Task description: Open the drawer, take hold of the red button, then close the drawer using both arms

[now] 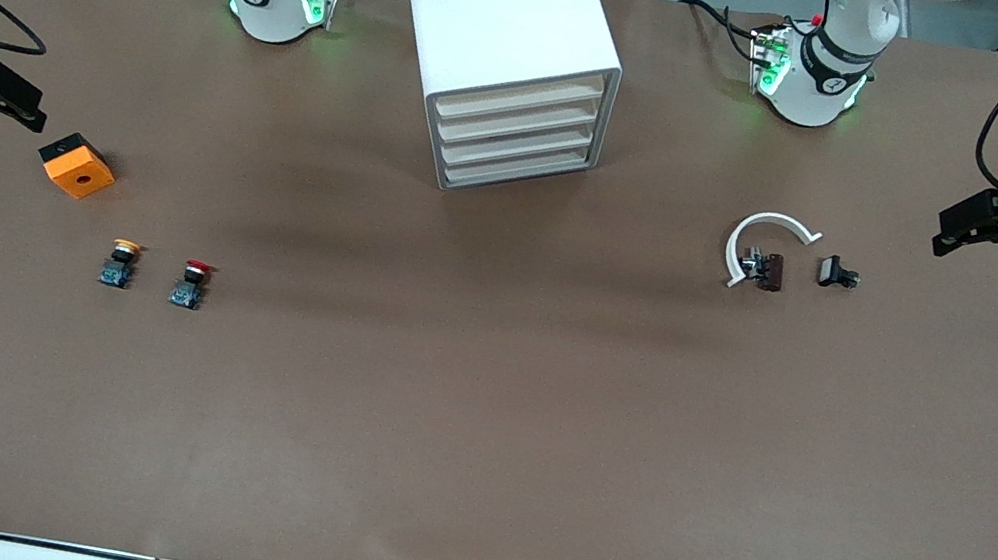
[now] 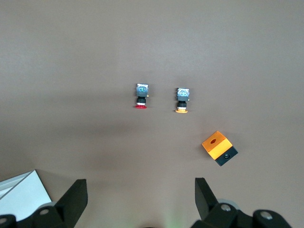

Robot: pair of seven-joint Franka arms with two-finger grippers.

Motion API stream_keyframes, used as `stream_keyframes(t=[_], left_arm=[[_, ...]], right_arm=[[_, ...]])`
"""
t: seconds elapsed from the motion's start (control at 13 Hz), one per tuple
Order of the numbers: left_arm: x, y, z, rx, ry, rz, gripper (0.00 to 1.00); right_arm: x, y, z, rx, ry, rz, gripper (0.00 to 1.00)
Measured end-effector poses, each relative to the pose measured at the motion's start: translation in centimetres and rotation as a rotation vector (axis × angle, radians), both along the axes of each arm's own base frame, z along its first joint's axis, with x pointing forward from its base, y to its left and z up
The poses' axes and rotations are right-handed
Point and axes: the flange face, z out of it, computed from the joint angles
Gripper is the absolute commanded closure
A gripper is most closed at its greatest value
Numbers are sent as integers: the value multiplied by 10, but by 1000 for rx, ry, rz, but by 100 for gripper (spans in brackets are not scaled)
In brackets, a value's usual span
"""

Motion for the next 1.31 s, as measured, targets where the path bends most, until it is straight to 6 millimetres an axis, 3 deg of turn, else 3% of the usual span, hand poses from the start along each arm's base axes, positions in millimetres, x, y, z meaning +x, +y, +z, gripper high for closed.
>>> stream_keyframes(t=[0.69, 1.31], left_arm=[[-2, 2, 13, 13, 1, 0, 0], [-2, 1, 11, 13, 28, -3, 0]], right_arm=[[0, 0, 0, -1, 0, 0, 0], [0, 0, 0, -1, 0, 0, 0]])
